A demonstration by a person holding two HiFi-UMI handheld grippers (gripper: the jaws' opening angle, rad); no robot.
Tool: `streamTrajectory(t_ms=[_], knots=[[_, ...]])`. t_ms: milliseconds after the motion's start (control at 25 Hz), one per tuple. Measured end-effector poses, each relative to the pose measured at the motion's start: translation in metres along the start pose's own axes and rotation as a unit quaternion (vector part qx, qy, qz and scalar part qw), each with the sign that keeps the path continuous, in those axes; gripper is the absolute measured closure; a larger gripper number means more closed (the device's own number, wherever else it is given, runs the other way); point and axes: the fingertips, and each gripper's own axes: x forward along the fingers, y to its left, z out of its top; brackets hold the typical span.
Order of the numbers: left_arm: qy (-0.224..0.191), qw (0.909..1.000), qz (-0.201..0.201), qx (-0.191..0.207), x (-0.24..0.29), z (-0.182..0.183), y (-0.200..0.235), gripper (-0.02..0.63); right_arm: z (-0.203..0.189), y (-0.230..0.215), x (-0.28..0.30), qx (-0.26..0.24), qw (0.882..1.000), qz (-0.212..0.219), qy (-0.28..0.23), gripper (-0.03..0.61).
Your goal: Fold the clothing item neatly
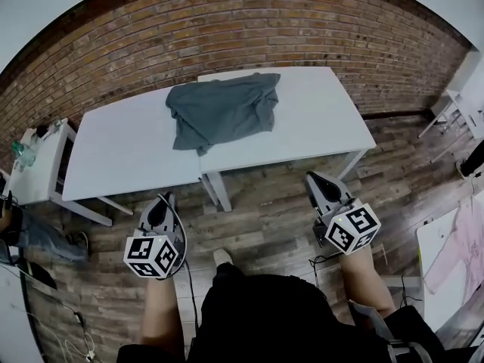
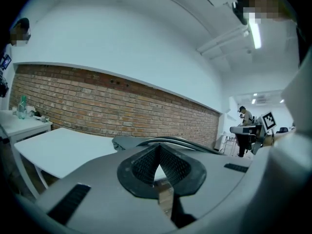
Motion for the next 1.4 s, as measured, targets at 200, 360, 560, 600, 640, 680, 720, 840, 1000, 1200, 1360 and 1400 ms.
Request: streamTrajectory(t_ms=[200,360,560,600,640,680,720,840,1000,1200,1360,1400], knots=[[0.027,0.9996,0.003,0.007,-0.045,-0.028,-0.073,0.617,-0.017,-0.004,-0.067,0.027,0.999,0.021,0.007,0.577],[0.043,0.999,0.003,0.009,-0.07,-0.038,-0.111,0.617,-0.022,-0.002,-0.109,0.04,0.999,0.03,0.008,0.578],[0.054,0.9984,-0.004,0.018,-0.085,-0.04,-0.139,0.617,-0.022,-0.004,-0.138,0.052,0.998,0.031,0.0,0.577],[0.058,0.9981,-0.005,0.022,-0.089,-0.041,-0.141,0.617,-0.022,-0.002,-0.141,0.055,0.998,0.031,-0.002,0.578],[0.061,0.9978,-0.004,0.027,-0.092,-0.042,-0.142,0.617,-0.021,0.0,-0.143,0.058,0.998,0.031,-0.003,0.577],[0.063,0.9976,-0.003,0.029,-0.096,-0.042,-0.142,0.617,-0.021,0.003,-0.144,0.06,0.998,0.032,-0.005,0.578],[0.064,0.9975,-0.002,0.029,-0.1,-0.043,-0.141,0.617,-0.021,0.007,-0.145,0.063,0.997,0.034,-0.007,0.578],[0.062,0.9978,-0.002,0.023,-0.115,-0.047,-0.135,0.617,-0.022,0.027,-0.146,0.069,0.996,0.046,-0.018,0.578],[0.059,0.9979,-0.004,0.027,-0.139,-0.052,-0.121,0.617,-0.026,0.056,-0.14,0.046,0.998,0.028,-0.017,0.578],[0.061,0.9979,-0.009,0.021,-0.166,-0.06,-0.094,0.617,-0.028,0.087,-0.137,0.028,0.999,-0.021,-0.014,0.578],[0.063,0.9979,-0.015,0.011,-0.177,-0.066,-0.081,0.617,-0.03,0.108,-0.138,0.024,0.999,-0.025,-0.007,0.578],[0.064,0.9978,-0.017,0.01,-0.179,-0.068,-0.079,0.617,-0.03,0.112,-0.138,0.02,0.999,-0.026,-0.006,0.578]])
